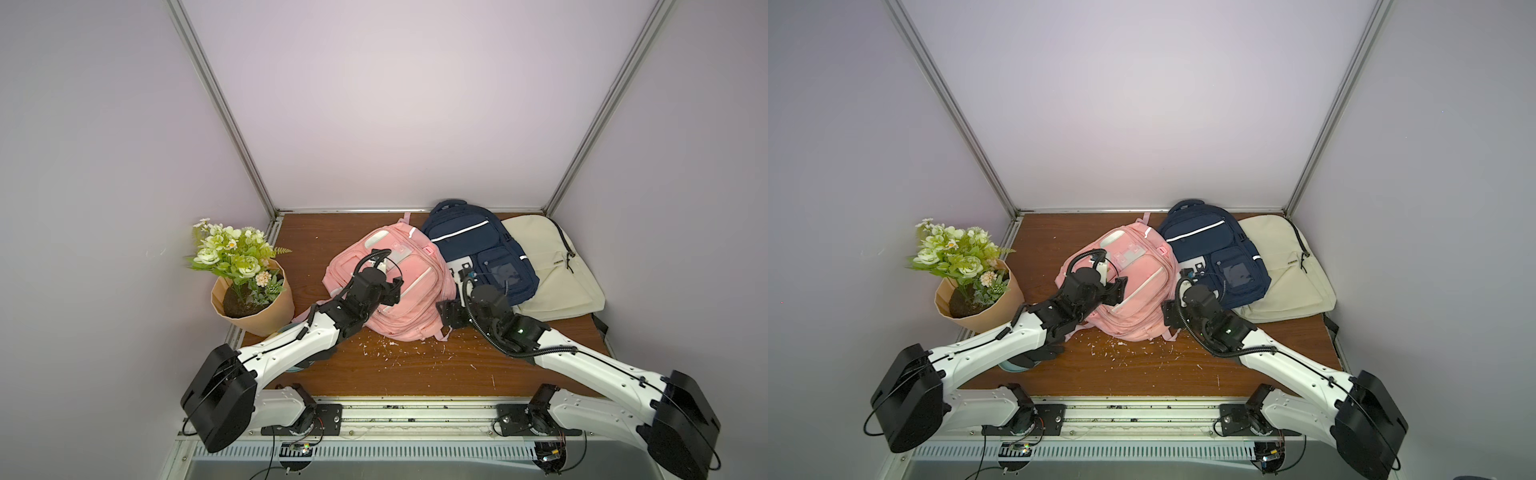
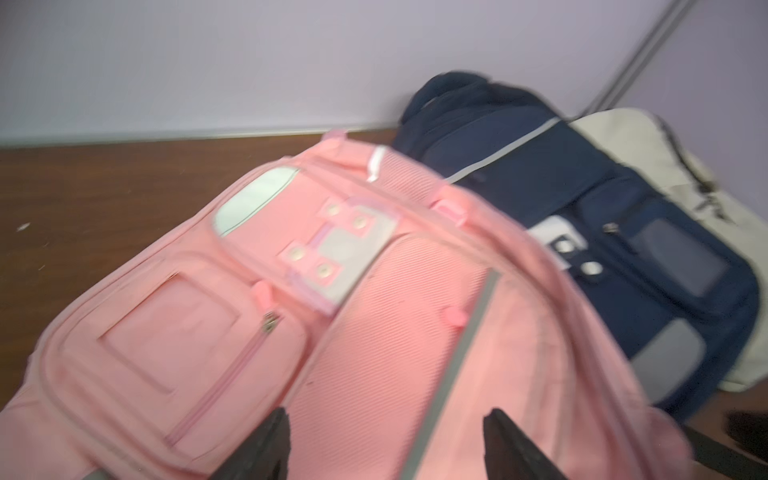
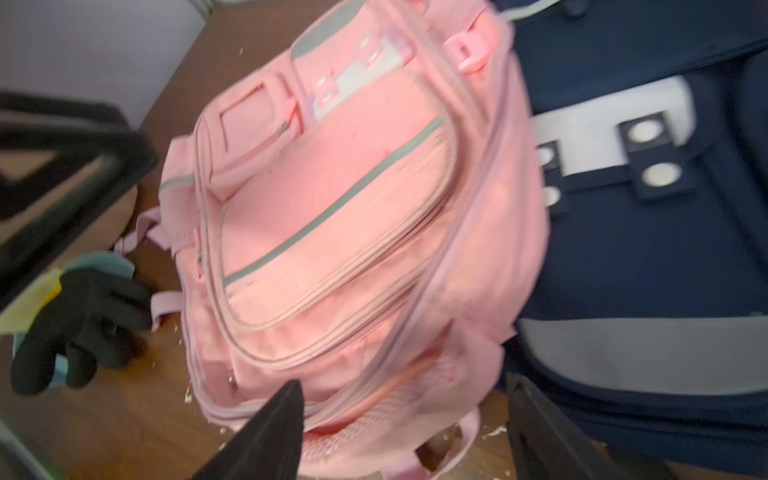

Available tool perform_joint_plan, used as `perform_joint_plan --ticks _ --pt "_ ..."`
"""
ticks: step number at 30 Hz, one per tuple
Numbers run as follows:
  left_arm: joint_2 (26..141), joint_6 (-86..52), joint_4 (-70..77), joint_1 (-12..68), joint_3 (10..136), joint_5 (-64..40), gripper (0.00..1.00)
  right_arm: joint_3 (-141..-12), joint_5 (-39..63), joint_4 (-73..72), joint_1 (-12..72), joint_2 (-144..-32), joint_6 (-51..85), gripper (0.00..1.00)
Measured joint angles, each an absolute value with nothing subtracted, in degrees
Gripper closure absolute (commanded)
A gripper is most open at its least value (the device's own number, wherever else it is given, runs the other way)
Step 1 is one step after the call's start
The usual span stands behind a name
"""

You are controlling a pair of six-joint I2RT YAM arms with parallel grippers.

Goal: Zip up the backpack
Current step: Adjust the backpack at the center of the board.

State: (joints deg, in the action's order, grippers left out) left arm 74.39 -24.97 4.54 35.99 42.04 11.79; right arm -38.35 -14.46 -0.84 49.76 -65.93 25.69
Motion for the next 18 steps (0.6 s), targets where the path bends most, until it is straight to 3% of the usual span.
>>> perform_joint_plan --ticks 11,14,18 --pt "85.34 -26.83 1.91 29.3 42.39 3.66 0.25 -42.41 -14.59 -4.05 58.54 -77.06 26.41 0.27" --pt "86.87 -26.7 2.31 28.84 42.39 2.39 0.33 -42.41 -14.98 -4.08 58.59 -78.24 27.35 0.28" --pt "89.08 -26.72 4.05 28.67 43.16 0.36 0.52 -42.74 -16.78 -3.64 58.41 -80.16 28.14 0.31"
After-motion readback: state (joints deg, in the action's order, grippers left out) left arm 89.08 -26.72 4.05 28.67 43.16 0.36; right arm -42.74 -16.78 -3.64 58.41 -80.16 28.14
